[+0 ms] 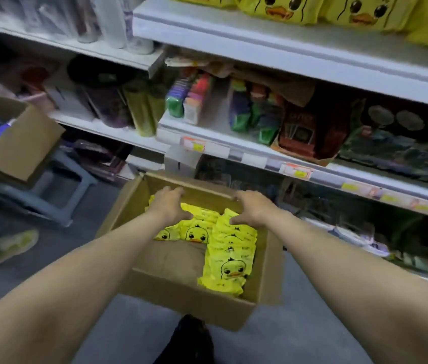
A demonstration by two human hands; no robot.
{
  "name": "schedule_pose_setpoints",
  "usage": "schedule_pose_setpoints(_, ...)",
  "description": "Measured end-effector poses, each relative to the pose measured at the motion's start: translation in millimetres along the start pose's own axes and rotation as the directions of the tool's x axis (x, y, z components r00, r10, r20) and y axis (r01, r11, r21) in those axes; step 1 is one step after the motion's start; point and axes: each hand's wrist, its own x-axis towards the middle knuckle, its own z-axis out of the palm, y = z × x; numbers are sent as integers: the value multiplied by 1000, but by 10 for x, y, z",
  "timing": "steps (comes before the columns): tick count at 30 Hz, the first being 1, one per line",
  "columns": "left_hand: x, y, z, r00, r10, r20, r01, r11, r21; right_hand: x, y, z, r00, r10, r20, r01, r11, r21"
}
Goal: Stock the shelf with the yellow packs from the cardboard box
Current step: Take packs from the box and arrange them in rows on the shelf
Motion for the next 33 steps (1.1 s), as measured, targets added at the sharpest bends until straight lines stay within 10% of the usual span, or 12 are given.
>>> schedule_pose_setpoints(14,996,-1647,1066,933,-295,207,311,949,-50,1533,-168,1526,947,129,294,-202,951,233)
schedule_pose_setpoints(33,1417,-1971,1723,998,-64,22,55,954,294,2221,-182,2074,945,235,229,-253,966,51)
